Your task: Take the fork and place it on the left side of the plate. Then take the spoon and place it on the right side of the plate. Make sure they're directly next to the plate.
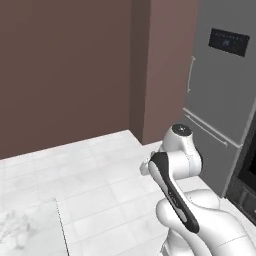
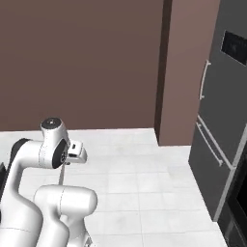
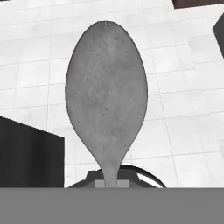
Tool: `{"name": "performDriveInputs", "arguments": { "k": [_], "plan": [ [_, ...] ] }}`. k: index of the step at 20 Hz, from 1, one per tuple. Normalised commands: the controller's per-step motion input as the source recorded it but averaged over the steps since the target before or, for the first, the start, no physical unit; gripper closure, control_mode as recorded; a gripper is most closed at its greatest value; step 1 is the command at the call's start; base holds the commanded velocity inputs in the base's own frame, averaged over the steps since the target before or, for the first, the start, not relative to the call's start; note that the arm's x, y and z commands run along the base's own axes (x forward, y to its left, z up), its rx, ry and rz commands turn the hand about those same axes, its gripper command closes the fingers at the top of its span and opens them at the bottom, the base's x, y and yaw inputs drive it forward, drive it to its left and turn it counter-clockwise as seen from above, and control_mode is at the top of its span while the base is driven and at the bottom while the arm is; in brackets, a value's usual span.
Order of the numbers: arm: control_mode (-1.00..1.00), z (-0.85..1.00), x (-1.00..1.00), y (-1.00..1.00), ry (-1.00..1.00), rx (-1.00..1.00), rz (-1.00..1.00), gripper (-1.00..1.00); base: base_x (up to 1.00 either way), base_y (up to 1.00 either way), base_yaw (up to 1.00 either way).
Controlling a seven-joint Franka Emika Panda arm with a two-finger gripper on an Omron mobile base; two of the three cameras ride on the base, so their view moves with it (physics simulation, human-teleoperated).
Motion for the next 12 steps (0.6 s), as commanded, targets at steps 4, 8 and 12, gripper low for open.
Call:
{"name": "performDriveInputs", "arguments": {
  "k": [4, 8, 12],
  "plan": [
    [1.00, 0.00, 0.00, 0.00, 0.00, 0.00, 0.00, 1.00, 0.94, 0.07, 0.09],
    [1.00, 0.00, 0.00, 0.00, 0.00, 0.00, 0.00, 1.00, 0.94, 0.06, 0.08],
    [1.00, 0.00, 0.00, 0.00, 0.00, 0.00, 0.00, 1.00, 0.94, 0.08, 0.07]
  ]
}}
